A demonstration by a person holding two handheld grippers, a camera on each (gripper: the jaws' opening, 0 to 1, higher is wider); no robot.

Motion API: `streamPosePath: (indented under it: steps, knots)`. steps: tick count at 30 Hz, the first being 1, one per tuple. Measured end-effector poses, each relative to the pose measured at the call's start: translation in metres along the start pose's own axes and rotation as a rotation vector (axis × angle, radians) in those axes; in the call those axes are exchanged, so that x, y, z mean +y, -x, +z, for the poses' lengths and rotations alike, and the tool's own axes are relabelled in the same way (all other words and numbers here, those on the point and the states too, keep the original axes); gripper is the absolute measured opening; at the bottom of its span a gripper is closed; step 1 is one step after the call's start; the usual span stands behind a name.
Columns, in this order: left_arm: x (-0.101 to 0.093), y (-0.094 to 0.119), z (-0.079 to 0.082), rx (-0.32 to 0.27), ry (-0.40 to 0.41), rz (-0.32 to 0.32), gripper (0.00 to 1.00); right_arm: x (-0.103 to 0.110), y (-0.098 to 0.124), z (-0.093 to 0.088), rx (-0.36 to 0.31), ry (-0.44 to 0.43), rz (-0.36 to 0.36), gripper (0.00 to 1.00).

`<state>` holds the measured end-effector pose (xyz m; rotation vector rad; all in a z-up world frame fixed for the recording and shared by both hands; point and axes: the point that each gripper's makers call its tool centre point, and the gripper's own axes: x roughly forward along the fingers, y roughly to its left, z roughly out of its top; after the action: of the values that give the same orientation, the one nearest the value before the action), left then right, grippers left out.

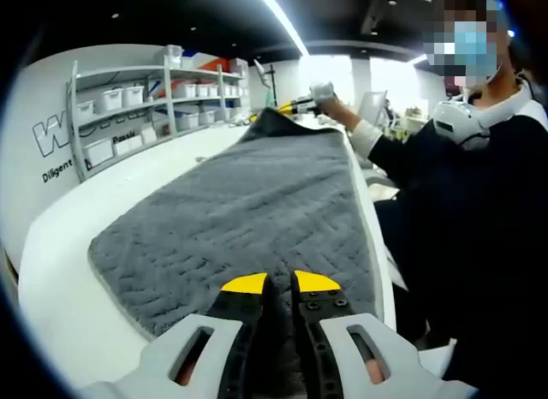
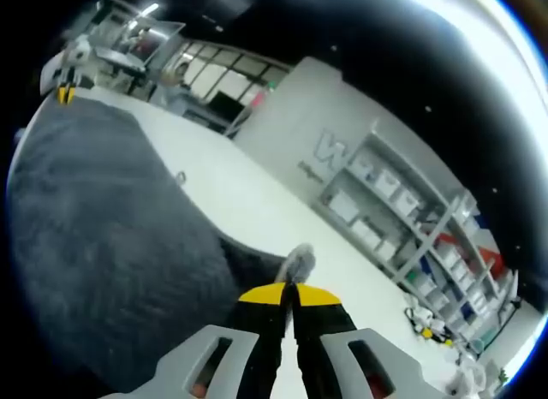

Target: Open the folded towel by lifting each exposed corner and separating the folded layers until the towel lies flat within the target outline without major curled edges

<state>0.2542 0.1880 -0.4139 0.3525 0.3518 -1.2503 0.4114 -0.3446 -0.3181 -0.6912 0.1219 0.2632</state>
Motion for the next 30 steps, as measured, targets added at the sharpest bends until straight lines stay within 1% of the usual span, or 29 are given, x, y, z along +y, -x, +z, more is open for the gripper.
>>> streamPosePath:
  steps: [5, 30]
  knots:
    - [0.001, 0.001, 0.000, 0.001, 0.002, 0.000, 0.10, 0.004, 0.000, 0.002, -0.017, -0.019, 0.018, 0.00]
    - [-0.001, 0.000, 0.001, -0.003, 0.006, 0.000, 0.10, 0.015, 0.000, -0.009, 0.015, -0.019, 0.039, 0.00]
